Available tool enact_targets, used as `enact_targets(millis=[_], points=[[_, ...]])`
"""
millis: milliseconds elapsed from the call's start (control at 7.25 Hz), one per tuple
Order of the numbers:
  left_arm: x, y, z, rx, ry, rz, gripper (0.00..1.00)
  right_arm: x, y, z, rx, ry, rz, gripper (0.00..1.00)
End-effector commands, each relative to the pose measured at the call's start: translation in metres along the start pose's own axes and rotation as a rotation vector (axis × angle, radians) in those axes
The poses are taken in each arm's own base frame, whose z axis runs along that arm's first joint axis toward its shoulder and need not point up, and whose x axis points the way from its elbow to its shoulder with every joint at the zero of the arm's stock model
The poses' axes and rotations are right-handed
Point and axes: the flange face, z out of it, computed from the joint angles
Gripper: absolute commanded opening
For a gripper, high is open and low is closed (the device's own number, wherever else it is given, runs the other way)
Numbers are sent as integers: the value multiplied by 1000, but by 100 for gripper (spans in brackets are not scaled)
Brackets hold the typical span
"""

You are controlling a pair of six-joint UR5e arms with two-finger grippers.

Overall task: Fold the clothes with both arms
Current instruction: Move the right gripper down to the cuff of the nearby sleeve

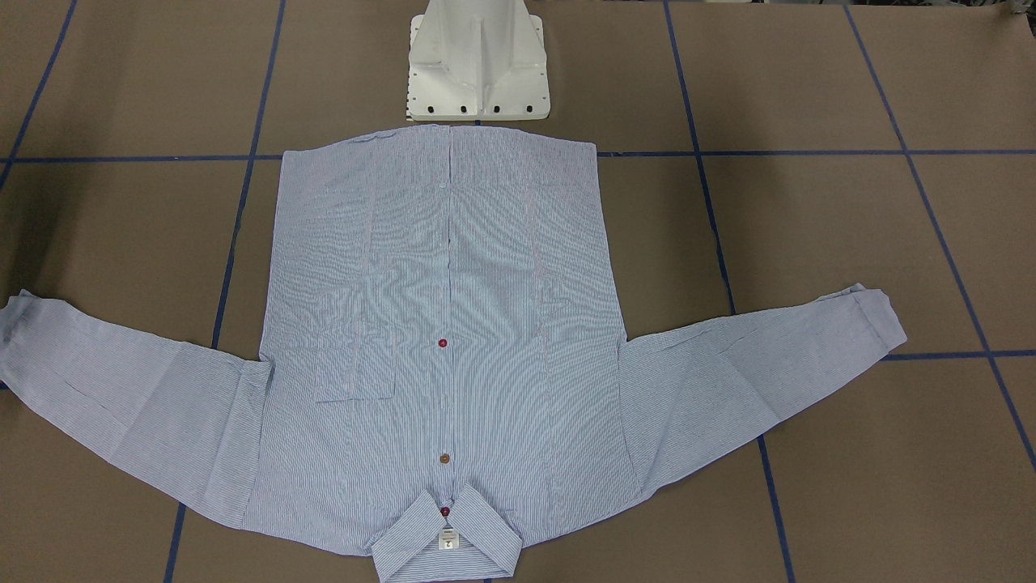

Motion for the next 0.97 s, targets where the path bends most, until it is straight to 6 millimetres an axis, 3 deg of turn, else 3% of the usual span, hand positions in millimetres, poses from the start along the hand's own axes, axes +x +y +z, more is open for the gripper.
enact_targets(millis=[0,414,690,828], points=[[0,0,0,0,0,0,99,4,3,13,-22,13,5,65],[0,0,0,0,0,2,99,5,3,22,-35,25,1,59],[1,0,-1,1,0,3,99,5,2,23,-35,27,-1,48],[2,-1,-2,4,2,5,99,8,2,25,-39,30,12,20]])
